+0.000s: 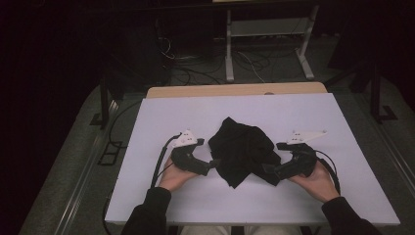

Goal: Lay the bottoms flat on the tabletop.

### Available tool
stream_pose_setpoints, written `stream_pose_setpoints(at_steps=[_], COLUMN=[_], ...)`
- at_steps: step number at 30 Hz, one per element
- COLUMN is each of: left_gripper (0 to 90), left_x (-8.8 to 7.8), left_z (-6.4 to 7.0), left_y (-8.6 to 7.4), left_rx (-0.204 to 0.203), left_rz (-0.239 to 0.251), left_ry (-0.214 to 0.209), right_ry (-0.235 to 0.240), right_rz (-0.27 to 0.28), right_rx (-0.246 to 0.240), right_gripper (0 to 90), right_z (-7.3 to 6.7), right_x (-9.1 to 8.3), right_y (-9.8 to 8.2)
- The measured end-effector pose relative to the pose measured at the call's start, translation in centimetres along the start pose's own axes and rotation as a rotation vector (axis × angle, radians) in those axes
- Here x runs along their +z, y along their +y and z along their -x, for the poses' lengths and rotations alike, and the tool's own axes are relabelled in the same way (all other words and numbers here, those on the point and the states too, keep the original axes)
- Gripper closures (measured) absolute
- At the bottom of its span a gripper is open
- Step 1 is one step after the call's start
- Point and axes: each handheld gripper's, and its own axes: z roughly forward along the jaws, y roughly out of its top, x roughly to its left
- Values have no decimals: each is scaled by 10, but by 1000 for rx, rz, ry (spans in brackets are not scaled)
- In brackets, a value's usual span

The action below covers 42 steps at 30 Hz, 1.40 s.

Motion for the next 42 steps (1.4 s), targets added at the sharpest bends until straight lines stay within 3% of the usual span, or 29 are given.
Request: stream_pose_setpoints(at_steps=[2, 6, 12, 15, 18, 21, 24, 26, 27, 29, 33, 37, 42], left_gripper=[0, 0, 0, 0, 0, 0, 0, 0, 0, 0, 0, 0, 0], left_x=[4, 11, 23, 29, 35, 41, 43, 43, 44, 43, 41, 38, 39], left_z=[1, 3, 5, 6, 7, 7, 7, 7, 6, 6, 5, 4, 5], left_y=[1, 1, 0, -1, -3, -4, -4, -4, -5, -5, -3, -2, -2], left_rx=[0, 3, 7, 10, 15, 13, 7, 6, 6, 6, -1, -13, -12], left_rz=[2, -4, -22, -39, -58, -67, -63, -64, -66, -71, -56, -50, -58], left_ry=[-3, -10, -21, -30, -37, -41, -41, -41, -41, -39, -33, -19, -12], right_ry=[3, 39, 100, 101, 122, 113, 73, 78, 83, 89, 85, 71, 37], right_rz=[-6, -33, -37, -42, -91, -129, -176, -193, -193, -163, -33, 79, 99], right_rx=[0, -8, -50, -76, -96, -115, -125, -128, -123, -89, -11, 66, 72], right_gripper=[5, 104, 259, 294, 350, 390, 594, 812, 874, 879, 883, 884, 883], right_z=[-1, -4, -13, -16, -17, -18, -21, -21, -20, -16, -2, 22, 35], right_x=[1, 5, 7, 10, 22, 31, 44, 49, 49, 45, 24, 3, -6], right_y=[0, -2, -1, -1, -1, -1, 1, 4, 6, 15, 33, 59, 80])
